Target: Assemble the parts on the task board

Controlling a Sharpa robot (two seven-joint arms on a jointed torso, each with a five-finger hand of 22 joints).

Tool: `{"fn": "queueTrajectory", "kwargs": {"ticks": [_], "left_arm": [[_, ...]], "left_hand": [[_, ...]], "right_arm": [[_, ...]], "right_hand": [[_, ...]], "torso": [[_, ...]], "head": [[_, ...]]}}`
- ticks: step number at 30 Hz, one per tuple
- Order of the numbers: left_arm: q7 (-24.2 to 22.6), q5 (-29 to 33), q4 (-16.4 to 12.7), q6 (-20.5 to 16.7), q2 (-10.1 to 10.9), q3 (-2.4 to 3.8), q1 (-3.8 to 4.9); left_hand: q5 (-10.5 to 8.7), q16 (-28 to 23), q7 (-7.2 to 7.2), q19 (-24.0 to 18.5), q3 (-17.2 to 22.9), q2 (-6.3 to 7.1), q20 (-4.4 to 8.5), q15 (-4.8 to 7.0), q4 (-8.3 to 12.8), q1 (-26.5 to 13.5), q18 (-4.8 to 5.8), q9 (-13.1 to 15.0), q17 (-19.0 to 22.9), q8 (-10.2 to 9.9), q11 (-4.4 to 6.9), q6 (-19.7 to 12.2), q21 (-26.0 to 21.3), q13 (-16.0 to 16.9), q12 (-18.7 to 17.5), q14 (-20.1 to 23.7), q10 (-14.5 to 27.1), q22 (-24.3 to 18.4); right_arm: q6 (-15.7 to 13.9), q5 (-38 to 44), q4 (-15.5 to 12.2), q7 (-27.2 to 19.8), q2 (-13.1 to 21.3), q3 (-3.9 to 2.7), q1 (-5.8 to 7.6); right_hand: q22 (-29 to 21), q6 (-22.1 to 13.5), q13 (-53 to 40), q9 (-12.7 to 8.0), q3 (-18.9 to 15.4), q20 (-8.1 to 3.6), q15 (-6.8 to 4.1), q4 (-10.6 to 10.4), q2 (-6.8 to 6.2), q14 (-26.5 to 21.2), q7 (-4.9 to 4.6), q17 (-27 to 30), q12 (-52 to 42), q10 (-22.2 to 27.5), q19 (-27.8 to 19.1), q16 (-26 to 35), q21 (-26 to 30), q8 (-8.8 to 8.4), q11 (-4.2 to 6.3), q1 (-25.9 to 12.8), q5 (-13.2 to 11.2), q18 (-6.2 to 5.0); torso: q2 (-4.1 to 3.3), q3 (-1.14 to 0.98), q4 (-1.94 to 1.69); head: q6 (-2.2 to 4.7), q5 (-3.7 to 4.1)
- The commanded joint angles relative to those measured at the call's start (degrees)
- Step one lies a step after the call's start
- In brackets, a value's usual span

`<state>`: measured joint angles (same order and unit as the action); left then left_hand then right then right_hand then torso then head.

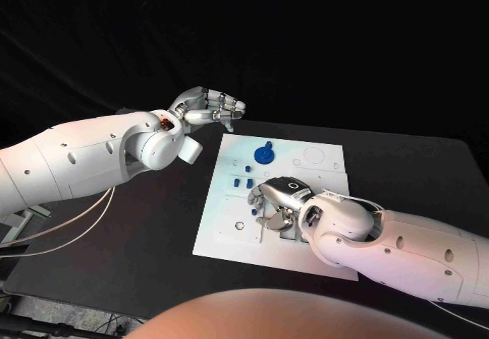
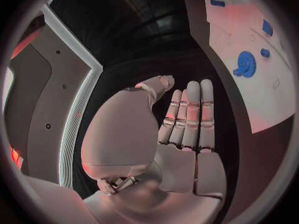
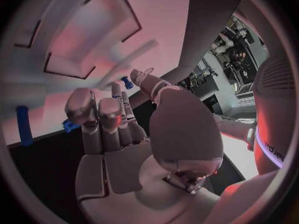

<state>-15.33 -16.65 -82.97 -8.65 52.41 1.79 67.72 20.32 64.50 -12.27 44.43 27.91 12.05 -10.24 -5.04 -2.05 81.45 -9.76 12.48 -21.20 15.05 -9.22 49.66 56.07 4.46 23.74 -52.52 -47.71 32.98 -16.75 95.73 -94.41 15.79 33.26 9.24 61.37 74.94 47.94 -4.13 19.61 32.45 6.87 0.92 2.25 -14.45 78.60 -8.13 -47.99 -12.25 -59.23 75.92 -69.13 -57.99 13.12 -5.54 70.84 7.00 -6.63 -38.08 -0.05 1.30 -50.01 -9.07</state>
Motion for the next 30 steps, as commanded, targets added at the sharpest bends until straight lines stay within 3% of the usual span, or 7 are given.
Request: {"fn": "queueTrajectory", "kwargs": {"ticks": [1,16,23,25,26,28,30], "left_arm": [[-0.18,-0.07,-0.07,0.89,0.0,0.05,0.07],[-0.12,-0.07,0.06,1.21,0.44,0.04,0.05],[-0.13,-0.07,0.21,1.49,0.41,0.03,0.03],[-0.13,-0.07,0.25,1.59,0.38,0.03,0.02],[-0.12,-0.07,0.27,1.64,0.37,0.02,0.02],[-0.11,-0.07,0.29,1.74,0.35,0.02,0.01],[-0.11,-0.07,0.32,1.83,0.32,0.02,0.01]], "left_hand": [[-0.06,-0.26,-0.08,-0.3,-0.01,-0.1,-0.08,0.07,0.27,0.42,-0.69,-0.1,0.08,0.17,-0.05,-0.38,0.31,-0.09,0.25,0.24,0.34,0.06],[-0.06,-0.25,-0.1,-0.33,0.0,-0.14,-0.09,0.05,0.33,0.45,-0.7,-0.1,0.11,0.2,-0.06,-0.44,0.33,-0.08,0.35,0.26,0.46,0.08],[-0.06,-0.26,-0.1,-0.35,0.0,-0.14,-0.1,0.05,0.35,0.46,-0.69,-0.1,0.13,0.2,-0.07,-0.47,0.33,-0.08,0.39,0.29,0.51,0.09],[-0.06,-0.26,-0.1,-0.35,0.0,-0.14,-0.1,0.05,0.35,0.46,-0.69,-0.1,0.13,0.2,-0.07,-0.47,0.33,-0.08,0.39,0.29,0.51,0.09],[-0.06,-0.26,-0.1,-0.35,0.0,-0.14,-0.1,0.05,0.35,0.46,-0.69,-0.1,0.13,0.2,-0.07,-0.47,0.33,-0.08,0.39,0.29,0.51,0.09],[-0.06,-0.26,-0.1,-0.35,0.0,-0.14,-0.1,0.05,0.35,0.46,-0.69,-0.1,0.13,0.2,-0.07,-0.47,0.33,-0.08,0.39,0.29,0.51,0.09],[-0.06,-0.26,-0.1,-0.35,0.0,-0.14,-0.1,0.05,0.35,0.46,-0.69,-0.1,0.13,0.2,-0.07,-0.47,0.33,-0.08,0.39,0.29,0.51,0.09]], "right_arm": [[-1.72,0.92,-0.69,0.63,0.77,0.01,-0.05],[-4.34,-9.11,-7.73,-3.15,14.65,-1.02,5.87],[0.27,-8.84,-6.81,-4.36,18.01,-1.2,7.33],[1.8,-7.87,-6.29,-4.07,18.15,-1.21,7.46],[2.62,-7.32,-5.96,-3.84,18.11,-1.21,7.5],[3.57,-6.33,-5.28,-3.32,17.85,-1.21,7.53],[3.97,-5.5,-4.67,-2.74,17.51,-1.21,7.44]], "right_hand": [[3.18,-0.36,-0.09,-0.12,-1.84,-0.02,0.03,-0.31,-0.49,-0.41,-0.06,0.17,-0.1,0.63,-0.44,0.39,0.49,-0.38,-0.08,0.39,-0.15,0.11],[2.26,1.57,0.44,-0.93,-8.34,0.4,0.75,-1.42,1.52,0.22,-2.16,0.86,-0.93,3.62,-0.21,0.76,2.69,-1.6,-1.15,4.17,0.17,-0.07],[-0.98,1.24,0.49,-3.3,-18.48,0.65,1.0,-3.58,4.2,-0.79,-0.63,4.74,4.25,6.65,-2.29,3.88,10.37,-4.36,-1.47,9.38,0.48,-1.29],[-3.21,0.87,0.47,-4.3,-24.17,1.32,1.77,-6.67,4.12,-2.58,0.9,6.98,5.98,8.33,-4.52,5.42,16.01,-5.38,-2.35,12.05,0.8,-1.99],[-4.3,1.1,0.34,-4.98,-29.32,1.74,2.13,-12.62,3.72,-4.25,1.29,8.22,5.3,9.11,-5.54,5.54,18.73,-5.92,-2.8,16.67,1.02,-2.5],[-5.56,0.99,0.3,-5.36,-33.02,2.09,2.47,-18.62,2.08,-5.87,1.84,10.15,4.93,10.32,-6.88,6.21,22.05,-6.31,-2.88,20.07,1.27,-2.78],[-6.2,2.35,0.04,-5.15,-34.25,2.1,2.41,-19.14,2.59,-7.1,1.83,11.56,3.59,10.03,-7.6,6.59,23.75,-5.58,-2.77,20.71,1.24,-3.07]], "torso": [[-0.01,0.02,0.01],[0.58,0.09,0.69],[0.84,0.0,0.92],[0.85,-0.07,0.93],[0.8,-0.06,0.89],[0.76,-0.04,0.86],[0.73,-0.03,0.84]], "head": [[0.01,0.12],[0.01,1.8],[0.01,1.92],[0.01,1.97],[0.01,2.08],[0.01,2.13],[0.01,2.04]]}}
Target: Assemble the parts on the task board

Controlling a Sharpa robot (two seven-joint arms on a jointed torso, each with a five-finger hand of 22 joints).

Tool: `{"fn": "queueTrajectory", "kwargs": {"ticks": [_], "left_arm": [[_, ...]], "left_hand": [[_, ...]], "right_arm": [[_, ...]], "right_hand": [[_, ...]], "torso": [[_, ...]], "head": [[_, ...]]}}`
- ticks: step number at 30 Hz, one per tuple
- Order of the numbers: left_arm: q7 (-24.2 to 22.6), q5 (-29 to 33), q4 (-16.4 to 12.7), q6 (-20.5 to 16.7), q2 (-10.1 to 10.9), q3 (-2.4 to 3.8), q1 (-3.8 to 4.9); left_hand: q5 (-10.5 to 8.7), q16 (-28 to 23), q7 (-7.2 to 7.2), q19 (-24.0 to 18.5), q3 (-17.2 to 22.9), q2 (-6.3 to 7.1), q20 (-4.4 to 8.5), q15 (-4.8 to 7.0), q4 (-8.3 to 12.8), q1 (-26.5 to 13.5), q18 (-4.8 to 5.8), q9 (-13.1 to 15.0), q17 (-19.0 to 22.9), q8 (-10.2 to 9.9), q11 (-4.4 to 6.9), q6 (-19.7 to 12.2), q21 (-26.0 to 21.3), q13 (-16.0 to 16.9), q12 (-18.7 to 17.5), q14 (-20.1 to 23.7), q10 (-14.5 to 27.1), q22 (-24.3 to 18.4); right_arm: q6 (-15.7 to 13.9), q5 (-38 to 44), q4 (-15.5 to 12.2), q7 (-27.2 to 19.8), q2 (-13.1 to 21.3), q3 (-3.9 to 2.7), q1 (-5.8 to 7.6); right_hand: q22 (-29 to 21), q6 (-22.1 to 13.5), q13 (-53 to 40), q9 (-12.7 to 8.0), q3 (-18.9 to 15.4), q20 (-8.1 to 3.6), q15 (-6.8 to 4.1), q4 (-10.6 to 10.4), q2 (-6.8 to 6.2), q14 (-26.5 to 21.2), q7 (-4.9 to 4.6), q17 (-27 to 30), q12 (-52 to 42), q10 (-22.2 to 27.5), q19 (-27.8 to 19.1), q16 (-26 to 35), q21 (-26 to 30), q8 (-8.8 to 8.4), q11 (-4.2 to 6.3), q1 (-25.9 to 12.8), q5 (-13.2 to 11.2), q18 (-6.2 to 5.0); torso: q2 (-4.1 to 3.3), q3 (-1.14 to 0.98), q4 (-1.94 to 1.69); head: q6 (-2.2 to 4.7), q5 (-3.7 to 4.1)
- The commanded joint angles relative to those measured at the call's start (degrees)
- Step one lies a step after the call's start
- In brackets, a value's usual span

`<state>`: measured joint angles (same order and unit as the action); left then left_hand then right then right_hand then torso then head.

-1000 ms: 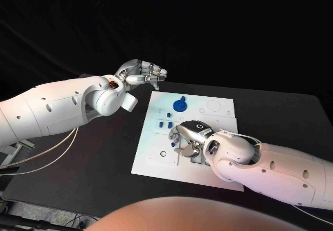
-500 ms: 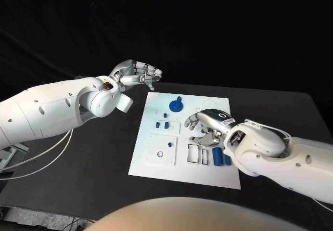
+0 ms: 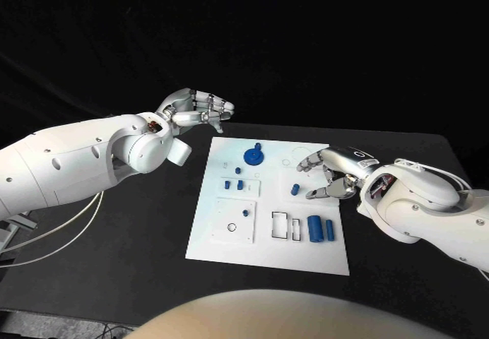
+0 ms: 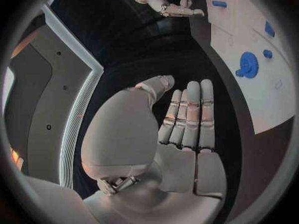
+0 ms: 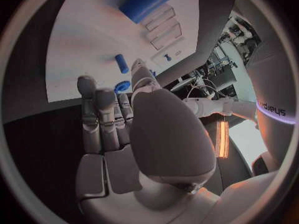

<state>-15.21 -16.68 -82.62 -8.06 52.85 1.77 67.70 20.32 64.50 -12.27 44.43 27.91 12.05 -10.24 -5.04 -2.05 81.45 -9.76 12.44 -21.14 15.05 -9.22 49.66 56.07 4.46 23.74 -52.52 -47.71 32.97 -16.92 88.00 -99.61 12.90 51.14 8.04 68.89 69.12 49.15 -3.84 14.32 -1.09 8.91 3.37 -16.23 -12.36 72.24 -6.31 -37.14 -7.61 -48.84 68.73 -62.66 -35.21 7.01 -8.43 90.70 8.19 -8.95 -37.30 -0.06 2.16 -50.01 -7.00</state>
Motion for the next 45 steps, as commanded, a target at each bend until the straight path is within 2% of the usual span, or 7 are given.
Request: {"fn": "queueTrajectory", "kwargs": {"ticks": [1,7,10,16,19,30,45], "left_arm": [[-0.22,-0.05,-0.01,1.27,-0.13,0.03,0.03],[-0.16,-0.05,0.02,1.36,-0.09,0.03,0.02],[-0.13,-0.05,0.0,1.43,-0.1,0.02,0.02],[-0.08,-0.05,-0.01,1.52,-0.13,0.02,0.02],[-0.05,-0.05,-0.01,1.54,-0.1,0.02,0.02],[0.01,-0.05,-0.08,1.55,-0.05,0.02,0.02],[0.0,-0.05,-0.13,1.47,-0.02,0.02,0.02]], "left_hand": [[-0.06,-0.26,-0.1,-0.35,0.0,-0.14,-0.1,0.04,0.35,0.46,-0.69,-0.06,0.07,0.2,-0.07,-0.47,0.33,-0.08,0.39,0.29,0.52,0.09],[-0.06,-0.26,-0.1,-0.35,0.0,-0.14,-0.1,0.04,0.35,0.46,-0.69,-0.06,0.07,0.2,-0.07,-0.47,0.33,-0.08,0.39,0.29,0.52,0.09],[-0.06,-0.26,-0.1,-0.35,0.0,-0.14,-0.1,0.04,0.35,0.46,-0.69,-0.06,0.07,0.2,-0.07,-0.47,0.33,-0.08,0.39,0.29,0.52,0.09],[-0.06,-0.24,-0.12,-0.4,-0.01,-0.19,-0.13,0.02,0.36,0.42,-0.69,-0.05,0.1,0.25,-0.09,-0.51,0.35,-0.06,0.52,0.32,0.64,0.12],[-0.06,-0.24,-0.13,-0.41,-0.02,-0.21,-0.14,0.01,0.34,0.39,-0.68,-0.05,0.11,0.25,-0.1,-0.52,0.35,-0.06,0.55,0.33,0.66,0.12],[-0.06,-0.21,-0.15,-0.44,-0.04,-0.26,-0.17,-0.02,0.29,0.28,-0.68,-0.06,0.12,0.27,-0.12,-0.57,0.35,-0.05,0.63,0.33,0.72,0.12],[-0.06,-0.21,-0.15,-0.44,-0.04,-0.26,-0.17,-0.02,0.29,0.28,-0.68,-0.06,0.12,0.27,-0.12,-0.57,0.35,-0.05,0.63,0.33,0.72,0.12]], "right_arm": [[4.26,2.53,0.83,0.42,-0.56,-0.01,-0.13],[4.32,3.78,2.45,1.25,-2.11,0.03,-0.47],[4.06,4.24,3.48,1.34,-3.2,0.08,-0.71],[0.86,4.18,4.81,0.54,-4.79,0.15,-1.41],[-0.03,3.92,5.28,0.1,-5.36,0.17,-1.67],[1.68,4.04,6.55,-0.01,-6.35,0.27,-2.28],[2.07,4.18,6.73,-0.21,-7.12,0.31,-3.02]], "right_hand": [[-0.21,1.78,-0.4,0.3,-0.5,-0.02,-0.16,-0.59,0.74,-0.93,-0.14,0.79,-1.84,-0.86,-0.25,-0.02,0.62,1.03,0.29,0.98,-0.08,-0.69],[0.69,-1.52,-0.64,-0.15,-2.22,-0.36,-0.49,-0.63,0.07,-0.97,0.99,0.43,-4.99,-0.76,0.82,-1.27,-1.16,0.5,0.7,0.4,-0.12,-0.34],[1.12,-2.68,-0.71,-0.25,-2.59,-0.43,-0.58,-0.6,0.46,-0.7,1.21,0.06,-6.09,-0.68,1.32,-1.82,-2.06,0.46,0.81,0.44,-0.11,-0.2],[4.06,-0.1,-0.83,0.54,1.39,-1.55,-1.92,0.07,3.85,2.84,-1.76,-2.77,-10.1,-3.8,5.26,-4.13,-9.12,3.59,2.18,2.28,-0.71,0.86],[5.06,1.06,-0.56,0.56,3.13,-2.05,-2.34,0.22,4.64,4.17,-2.48,-3.66,-10.62,-5.53,6.48,-4.52,-11.41,4.4,2.65,2.83,-0.67,1.22],[7.72,5.93,0.1,-0.01,8.57,-2.5,-2.69,-0.29,4.27,6.69,-2.8,-6.02,-8.75,-10.89,8.86,-5.59,-16.96,5.7,2.91,2.03,-0.61,2.16],[8.48,7.51,0.08,-0.44,11.58,-2.6,-2.78,-0.29,3.37,7.28,-2.72,-6.69,-7.16,-12.15,9.38,-5.85,-18.27,5.76,3.01,0.75,-0.65,2.38]], "torso": [[-0.09,-0.02,-0.08],[-0.06,0.1,-0.05],[-0.07,0.14,-0.1],[-0.09,0.06,-0.13],[-0.07,0.09,-0.08],[-0.02,0.08,-0.02],[-0.03,0.05,0.01]], "head": [[0.01,-0.05],[0.01,0.05],[0.01,-0.03],[0.01,-0.15],[0.01,-0.19],[0.01,-0.38],[0.01,-0.49]]}}
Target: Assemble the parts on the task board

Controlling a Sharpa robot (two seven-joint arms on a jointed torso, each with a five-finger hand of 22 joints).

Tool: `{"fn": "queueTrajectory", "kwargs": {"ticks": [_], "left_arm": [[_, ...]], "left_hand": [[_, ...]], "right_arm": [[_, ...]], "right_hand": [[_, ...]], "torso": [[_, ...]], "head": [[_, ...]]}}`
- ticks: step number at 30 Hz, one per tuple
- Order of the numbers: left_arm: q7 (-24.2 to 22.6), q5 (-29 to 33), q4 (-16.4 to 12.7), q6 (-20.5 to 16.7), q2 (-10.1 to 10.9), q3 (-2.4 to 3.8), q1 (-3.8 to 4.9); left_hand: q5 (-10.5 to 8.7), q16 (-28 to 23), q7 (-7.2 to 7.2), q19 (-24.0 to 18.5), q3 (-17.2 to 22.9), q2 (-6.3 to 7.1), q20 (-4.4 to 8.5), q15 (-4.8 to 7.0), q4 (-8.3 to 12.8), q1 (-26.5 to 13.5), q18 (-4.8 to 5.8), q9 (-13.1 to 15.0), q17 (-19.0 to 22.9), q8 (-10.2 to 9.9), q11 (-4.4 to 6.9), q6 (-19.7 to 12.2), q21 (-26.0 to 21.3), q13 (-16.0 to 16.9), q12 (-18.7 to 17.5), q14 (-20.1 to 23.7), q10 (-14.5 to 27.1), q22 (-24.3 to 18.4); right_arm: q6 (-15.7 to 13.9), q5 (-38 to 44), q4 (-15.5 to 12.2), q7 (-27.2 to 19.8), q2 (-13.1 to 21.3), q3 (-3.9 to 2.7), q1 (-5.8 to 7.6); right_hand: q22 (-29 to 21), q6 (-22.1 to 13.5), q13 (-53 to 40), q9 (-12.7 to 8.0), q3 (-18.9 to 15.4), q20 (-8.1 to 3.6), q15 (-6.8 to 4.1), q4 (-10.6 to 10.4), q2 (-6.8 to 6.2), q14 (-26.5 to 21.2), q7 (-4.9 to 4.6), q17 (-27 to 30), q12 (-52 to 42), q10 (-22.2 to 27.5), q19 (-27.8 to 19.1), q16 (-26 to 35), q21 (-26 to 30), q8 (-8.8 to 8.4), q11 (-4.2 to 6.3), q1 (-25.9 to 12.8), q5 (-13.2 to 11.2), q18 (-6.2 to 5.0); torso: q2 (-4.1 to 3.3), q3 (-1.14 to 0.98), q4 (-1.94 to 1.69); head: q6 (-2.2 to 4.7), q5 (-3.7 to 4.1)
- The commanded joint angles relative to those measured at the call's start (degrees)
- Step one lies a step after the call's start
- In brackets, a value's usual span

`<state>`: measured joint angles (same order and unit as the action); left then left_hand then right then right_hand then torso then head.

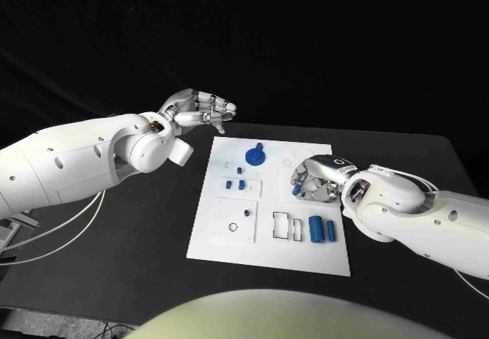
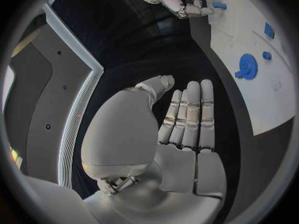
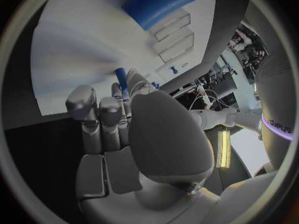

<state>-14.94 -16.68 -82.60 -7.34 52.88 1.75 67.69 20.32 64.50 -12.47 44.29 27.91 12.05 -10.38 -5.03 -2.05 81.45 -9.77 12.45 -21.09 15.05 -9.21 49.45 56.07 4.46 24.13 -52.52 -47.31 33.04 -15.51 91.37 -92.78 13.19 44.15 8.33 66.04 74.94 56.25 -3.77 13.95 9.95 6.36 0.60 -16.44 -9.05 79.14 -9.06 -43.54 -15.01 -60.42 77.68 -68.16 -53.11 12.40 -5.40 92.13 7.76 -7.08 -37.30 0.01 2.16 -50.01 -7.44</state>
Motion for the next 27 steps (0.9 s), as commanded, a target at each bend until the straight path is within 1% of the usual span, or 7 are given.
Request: {"fn": "queueTrajectory", "kwargs": {"ticks": [1,8,11,12,14,17,27], "left_arm": [[-0.28,-0.04,-0.15,0.76,-0.05,0.04,0.04],[-0.28,-0.04,-0.15,0.72,-0.04,0.04,0.04],[-0.28,-0.04,-0.15,0.7,-0.03,0.04,0.04],[-0.27,-0.04,-0.15,0.7,-0.03,0.04,0.04],[-0.26,-0.04,-0.16,0.68,-0.03,0.04,0.04],[-0.19,-0.04,-0.17,0.63,-0.01,0.04,0.04],[-0.07,-0.04,-0.14,0.56,-0.03,0.04,0.04]], "left_hand": [[-0.06,-0.21,0.05,-0.29,-0.04,-0.26,-0.02,-0.02,0.29,0.28,-0.67,-0.07,0.07,0.27,-0.12,-0.36,0.35,-0.05,0.25,0.33,0.31,0.05],[-0.04,-0.18,0.04,-0.32,-0.03,-0.32,-0.04,-0.03,0.28,0.25,-0.68,-0.07,0.09,0.29,-0.13,-0.42,0.35,-0.03,0.36,0.33,0.39,0.06],[-0.04,-0.18,0.04,-0.32,-0.03,-0.32,-0.04,-0.03,0.28,0.25,-0.68,-0.07,0.09,0.29,-0.13,-0.42,0.35,-0.03,0.36,0.33,0.39,0.06],[-0.04,-0.18,0.04,-0.32,-0.03,-0.32,-0.04,-0.03,0.28,0.25,-0.68,-0.07,0.09,0.29,-0.13,-0.42,0.35,-0.03,0.36,0.33,0.39,0.06],[-0.04,-0.18,0.04,-0.32,-0.03,-0.32,-0.04,-0.03,0.28,0.25,-0.68,-0.07,0.09,0.29,-0.13,-0.42,0.35,-0.03,0.36,0.33,0.39,0.06],[-0.02,-0.14,0.02,-0.33,-0.01,-0.37,-0.05,-0.03,0.31,0.25,-0.7,-0.09,0.11,0.29,-0.14,-0.52,0.37,-0.02,0.48,0.34,0.48,0.07],[0.02,-0.11,-0.08,-0.34,0.1,-0.45,-0.05,-0.03,0.44,0.39,-0.73,-0.15,0.16,0.18,-0.18,-0.87,0.45,0.0,0.68,0.37,0.61,0.13]], "right_arm": [[0.58,0.8,-0.13,-0.54,-0.16,0.03,-0.21],[-0.02,0.76,-0.05,-0.51,-0.25,0.03,-0.36],[-0.51,0.86,0.18,-0.12,-0.25,0.03,-0.38],[-0.64,0.93,0.23,0.01,-0.25,0.03,-0.38],[-1.0,1.1,0.38,0.41,-0.29,0.03,-0.39],[-1.45,1.63,0.48,0.86,-0.37,0.03,-0.39],[-2.97,2.64,0.32,1.49,-0.38,0.03,-0.39]], "right_hand": [[2.79,0.53,-0.01,-0.11,0.86,-0.06,-0.05,-0.07,0.0,0.48,0.07,-0.42,0.33,-0.81,0.54,-0.43,-0.64,0.36,0.02,-0.86,-0.22,0.55],[4.03,1.98,-0.13,-0.25,4.13,-0.39,-0.5,0.06,-0.17,1.64,0.53,-2.31,1.02,-3.02,1.71,-1.43,-3.58,0.68,0.51,-1.75,-0.19,1.0],[4.67,2.85,-0.15,-0.26,8.42,-0.77,-0.89,0.27,0.36,2.26,0.87,-3.2,1.79,-4.49,2.23,-1.81,-4.85,0.92,0.88,-1.45,-0.07,1.21],[4.98,3.09,-0.17,-0.19,11.66,-0.94,-1.07,0.62,1.11,2.47,0.94,-3.53,2.23,-5.1,2.44,-1.91,-5.4,1.07,0.97,-1.1,-0.01,1.3],[5.5,3.58,-0.27,0.17,16.85,-1.11,-1.19,1.68,0.73,2.73,1.02,-4.1,2.86,-6.13,2.7,-2.07,-6.26,1.62,1.12,-1.46,-0.02,1.44],[6.13,3.35,-0.49,1.38,25.31,-1.18,-1.19,4.77,-0.96,2.86,0.94,-4.32,4.11,-7.4,2.66,-1.92,-6.54,2.85,1.1,-5.56,-0.26,1.46],[7.02,3.24,-0.88,3.85,31.11,-1.39,-1.4,10.16,-1.35,3.04,1.23,-4.77,4.92,-8.59,2.98,-1.87,-7.66,5.21,1.45,-10.01,-0.44,1.61]], "torso": [[-0.02,-0.02,-0.02],[0.0,0.03,-0.05],[0.04,0.04,-0.03],[0.04,0.04,-0.02],[0.01,0.02,-0.01],[-0.02,0.0,-0.04],[0.04,0.03,-0.03]], "head": [[0.01,-0.03],[0.01,-0.06],[0.01,-0.06],[0.01,-0.08],[0.01,-0.14],[0.01,-0.07],[0.01,-0.06]]}}
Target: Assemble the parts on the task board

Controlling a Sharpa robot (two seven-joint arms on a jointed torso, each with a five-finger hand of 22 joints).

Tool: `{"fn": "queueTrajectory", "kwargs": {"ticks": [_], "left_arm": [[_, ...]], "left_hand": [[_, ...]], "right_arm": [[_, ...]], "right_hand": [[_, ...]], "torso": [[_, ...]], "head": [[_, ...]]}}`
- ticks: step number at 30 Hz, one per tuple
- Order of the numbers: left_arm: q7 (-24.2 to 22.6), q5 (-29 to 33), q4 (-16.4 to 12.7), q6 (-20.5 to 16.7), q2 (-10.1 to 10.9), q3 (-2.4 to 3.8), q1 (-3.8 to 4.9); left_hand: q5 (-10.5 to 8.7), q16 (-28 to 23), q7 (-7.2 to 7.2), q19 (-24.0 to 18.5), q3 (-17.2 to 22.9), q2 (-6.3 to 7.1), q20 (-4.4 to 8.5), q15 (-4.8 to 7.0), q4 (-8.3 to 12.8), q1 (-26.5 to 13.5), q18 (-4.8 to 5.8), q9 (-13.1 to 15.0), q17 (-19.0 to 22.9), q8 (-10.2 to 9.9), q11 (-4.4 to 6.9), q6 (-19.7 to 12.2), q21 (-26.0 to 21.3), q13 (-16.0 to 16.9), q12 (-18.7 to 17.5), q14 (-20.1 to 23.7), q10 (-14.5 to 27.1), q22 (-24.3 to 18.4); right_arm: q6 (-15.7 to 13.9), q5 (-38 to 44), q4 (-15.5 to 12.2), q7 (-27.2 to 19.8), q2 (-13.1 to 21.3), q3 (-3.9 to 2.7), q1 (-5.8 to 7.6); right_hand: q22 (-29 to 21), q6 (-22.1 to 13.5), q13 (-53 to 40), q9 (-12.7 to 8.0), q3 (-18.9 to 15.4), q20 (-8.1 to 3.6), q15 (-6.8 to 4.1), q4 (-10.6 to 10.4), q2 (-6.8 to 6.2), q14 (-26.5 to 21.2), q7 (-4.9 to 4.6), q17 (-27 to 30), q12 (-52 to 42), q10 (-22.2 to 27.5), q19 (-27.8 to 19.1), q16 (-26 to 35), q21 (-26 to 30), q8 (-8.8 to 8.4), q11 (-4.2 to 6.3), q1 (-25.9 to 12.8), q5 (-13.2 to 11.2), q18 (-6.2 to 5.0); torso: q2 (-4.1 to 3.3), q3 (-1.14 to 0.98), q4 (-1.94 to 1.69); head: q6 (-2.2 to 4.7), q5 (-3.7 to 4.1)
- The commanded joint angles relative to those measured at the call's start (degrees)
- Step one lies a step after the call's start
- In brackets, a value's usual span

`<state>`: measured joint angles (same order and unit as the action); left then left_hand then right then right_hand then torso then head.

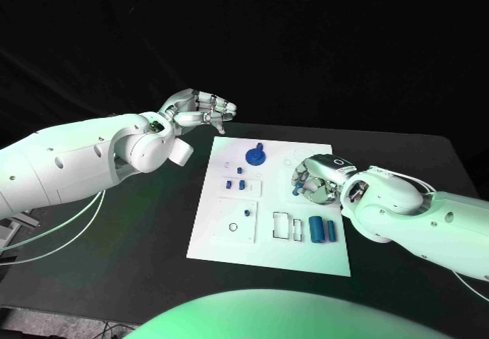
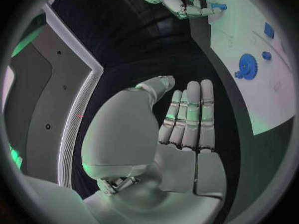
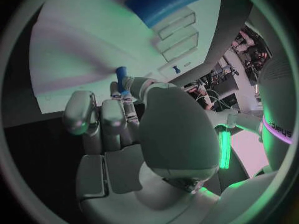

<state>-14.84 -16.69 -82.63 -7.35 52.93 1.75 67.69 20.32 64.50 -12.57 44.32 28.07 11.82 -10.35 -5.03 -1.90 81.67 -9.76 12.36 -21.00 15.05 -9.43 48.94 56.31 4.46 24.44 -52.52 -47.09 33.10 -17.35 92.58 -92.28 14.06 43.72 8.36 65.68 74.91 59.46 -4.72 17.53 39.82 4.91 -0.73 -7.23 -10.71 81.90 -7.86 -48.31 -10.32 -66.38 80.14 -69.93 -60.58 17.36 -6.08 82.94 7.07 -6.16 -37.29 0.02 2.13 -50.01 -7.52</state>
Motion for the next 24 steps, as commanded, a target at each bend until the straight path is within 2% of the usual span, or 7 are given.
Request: {"fn": "queueTrajectory", "kwargs": {"ticks": [1,8,14,18,21,24], "left_arm": [[-0.13,-0.03,-0.09,0.57,-0.09,0.04,0.04],[0.07,-0.03,0.05,0.61,-0.16,0.04,0.04],[0.28,-0.24,0.27,0.52,-0.33,0.04,0.04],[0.27,-0.28,0.33,0.54,-0.46,0.04,0.04],[0.26,-0.29,0.37,0.6,-0.56,0.04,0.03],[0.25,-0.28,0.48,0.66,-0.73,0.04,0.02]], "left_hand": [[0.03,-0.1,-0.09,-0.38,-0.01,-0.25,-0.09,-0.06,0.36,0.19,-0.73,-0.13,0.11,0.06,-0.02,-0.67,0.28,0.0,0.5,0.38,0.52,0.12],[0.09,-0.07,-0.31,-0.45,0.18,-0.32,-0.13,-0.13,0.64,0.4,-0.73,-0.25,0.23,-0.11,-0.17,-1.25,0.48,0.0,0.81,0.44,0.91,0.26],[0.16,-0.18,-0.49,-0.63,0.73,-0.48,-0.11,-0.16,1.26,0.97,-0.73,-0.32,0.45,-0.11,-0.28,-1.58,1.06,-0.01,1.23,0.56,1.29,0.67],[0.13,-0.21,-0.61,-0.79,0.77,-0.44,-0.16,-0.25,1.27,0.78,-0.69,-0.38,0.53,-0.18,-0.37,-1.84,1.21,-0.02,1.39,0.61,1.49,0.8],[0.12,-0.22,-0.63,-0.84,0.78,-0.43,-0.18,-0.28,1.26,0.73,-0.68,-0.39,0.55,-0.19,-0.39,-1.88,1.23,-0.02,1.42,0.63,1.53,0.82],[0.12,-0.22,-0.63,-0.84,0.78,-0.43,-0.18,-0.28,1.26,0.73,-0.68,-0.39,0.55,-0.19,-0.39,-1.88,1.23,-0.02,1.42,0.63,1.53,0.82]], "right_arm": [[-1.34,1.47,-0.3,0.63,0.13,0.0,-0.04],[-4.76,1.6,-2.9,0.31,1.83,-0.06,0.29],[-8.93,1.48,-7.08,0.07,3.98,-0.31,1.57],[-10.28,1.15,-9.3,-0.19,4.26,-0.42,1.95],[-10.66,0.35,-10.45,-0.51,3.33,-0.44,1.75],[-10.67,-0.28,-11.13,-0.87,1.77,-0.43,1.0]], "right_hand": [[7.08,0.0,0.06,0.42,1.44,0.04,-0.09,1.3,0.17,0.28,0.03,-0.04,0.29,-2.66,0.53,-0.1,-0.22,0.38,2.14,-1.05,0.22,0.7],[7.35,-0.12,-0.04,1.13,1.75,0.05,-0.06,2.25,-0.3,0.32,0.0,-0.16,0.5,-2.89,0.71,-0.09,-0.73,0.96,2.13,-2.64,0.1,0.8],[7.57,-0.15,-0.09,1.44,1.62,0.07,-0.07,2.47,-0.49,0.38,0.05,-0.33,0.58,-2.97,0.92,-0.17,-1.37,1.21,2.15,-3.33,0.06,0.92],[7.65,-0.16,-0.09,1.45,1.62,0.07,-0.07,2.49,-0.49,0.41,0.05,-0.49,0.59,-2.97,1.01,-0.25,-1.65,1.22,2.15,-3.36,0.06,0.97],[7.69,-0.16,-0.09,1.47,1.64,0.07,-0.07,2.51,-0.47,0.41,0.05,-0.49,0.59,-2.98,1.05,-0.25,-1.77,1.24,2.16,-3.37,0.07,0.99],[7.71,-0.23,-0.1,1.52,1.69,0.06,-0.08,2.62,-0.45,0.39,0.04,-0.36,0.62,-2.97,1.08,-0.18,-1.82,1.25,2.16,-3.39,0.09,1.0]], "torso": [[0.05,0.03,0.02],[0.07,0.03,0.03],[0.21,0.1,0.11],[0.35,0.14,0.16],[0.36,0.1,0.18],[0.43,0.14,0.2]], "head": [[0.01,-0.01],[0.01,0.02],[0.01,0.22],[0.01,0.08],[0.01,0.03],[0.01,-0.06]]}}
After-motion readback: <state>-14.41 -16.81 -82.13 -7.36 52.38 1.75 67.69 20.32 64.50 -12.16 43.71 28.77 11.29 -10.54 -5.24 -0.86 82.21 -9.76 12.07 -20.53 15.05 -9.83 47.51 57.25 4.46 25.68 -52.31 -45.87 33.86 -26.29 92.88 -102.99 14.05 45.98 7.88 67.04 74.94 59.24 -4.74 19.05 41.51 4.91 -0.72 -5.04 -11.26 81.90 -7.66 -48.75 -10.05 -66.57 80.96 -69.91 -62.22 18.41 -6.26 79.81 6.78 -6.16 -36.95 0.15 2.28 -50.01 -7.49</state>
